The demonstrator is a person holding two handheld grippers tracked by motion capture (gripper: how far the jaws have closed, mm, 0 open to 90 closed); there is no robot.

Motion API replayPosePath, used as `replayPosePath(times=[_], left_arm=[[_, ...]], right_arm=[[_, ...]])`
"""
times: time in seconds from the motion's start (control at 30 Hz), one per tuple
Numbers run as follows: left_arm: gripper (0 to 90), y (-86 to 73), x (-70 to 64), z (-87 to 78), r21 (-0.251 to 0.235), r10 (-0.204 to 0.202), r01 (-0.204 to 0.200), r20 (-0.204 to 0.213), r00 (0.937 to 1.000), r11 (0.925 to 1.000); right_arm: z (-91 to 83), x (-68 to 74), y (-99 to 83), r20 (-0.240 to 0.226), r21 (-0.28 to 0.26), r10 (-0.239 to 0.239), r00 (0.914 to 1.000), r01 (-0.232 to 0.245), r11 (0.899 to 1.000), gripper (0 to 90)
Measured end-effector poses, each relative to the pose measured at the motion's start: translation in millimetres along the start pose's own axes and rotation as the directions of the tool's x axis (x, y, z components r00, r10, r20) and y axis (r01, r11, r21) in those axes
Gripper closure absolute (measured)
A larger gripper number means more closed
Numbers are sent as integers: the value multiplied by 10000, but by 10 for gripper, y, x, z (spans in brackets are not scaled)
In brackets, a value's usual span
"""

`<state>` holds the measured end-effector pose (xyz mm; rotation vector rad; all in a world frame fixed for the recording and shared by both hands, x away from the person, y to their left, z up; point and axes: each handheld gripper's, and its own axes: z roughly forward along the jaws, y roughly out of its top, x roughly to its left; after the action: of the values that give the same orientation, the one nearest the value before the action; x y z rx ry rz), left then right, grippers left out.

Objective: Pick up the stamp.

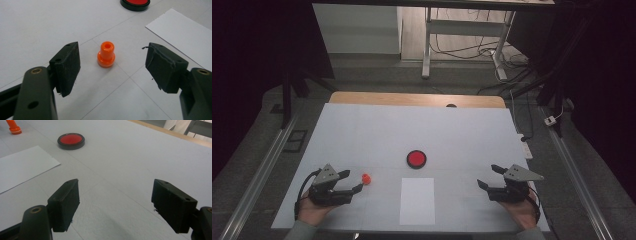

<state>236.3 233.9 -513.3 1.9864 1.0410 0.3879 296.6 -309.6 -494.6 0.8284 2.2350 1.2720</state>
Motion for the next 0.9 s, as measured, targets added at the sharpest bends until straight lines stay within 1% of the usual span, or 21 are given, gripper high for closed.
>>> replayPosePath(times=[0.27, 0.43, 0.57, 0.73, 0.9], left_arm=[[278, 8, -9, -4, -27, 32, -32, 21, 10000, 10000], [278, 11, -26, 3, 21, 60, -60, -19, 10000, 10000], [278, 18, -13, -17, -39, 24, -24, -107, 9999, 10000], [278, 16, -6, -9, 51, 10, -9, -98, 10000, 10000], [279, 30, -10, 2, 149, 82, -78, -247, 9997, 9999]], right_arm=[[49, 12, -1, -65, 87, -55, 10000, 55, 9999, 228], [45, 10, -10, -65, 152, -45, 10000, 46, 9999, 232], [36, 20, 5, -36, 139, -70, 10000, 71, 9999, 243], [20, 9, 17, -73, 63, -18, 10000, 19, 10000, 252], [26, 9, 19, -44, 83, -40, 10000, 40, 10000, 256]])
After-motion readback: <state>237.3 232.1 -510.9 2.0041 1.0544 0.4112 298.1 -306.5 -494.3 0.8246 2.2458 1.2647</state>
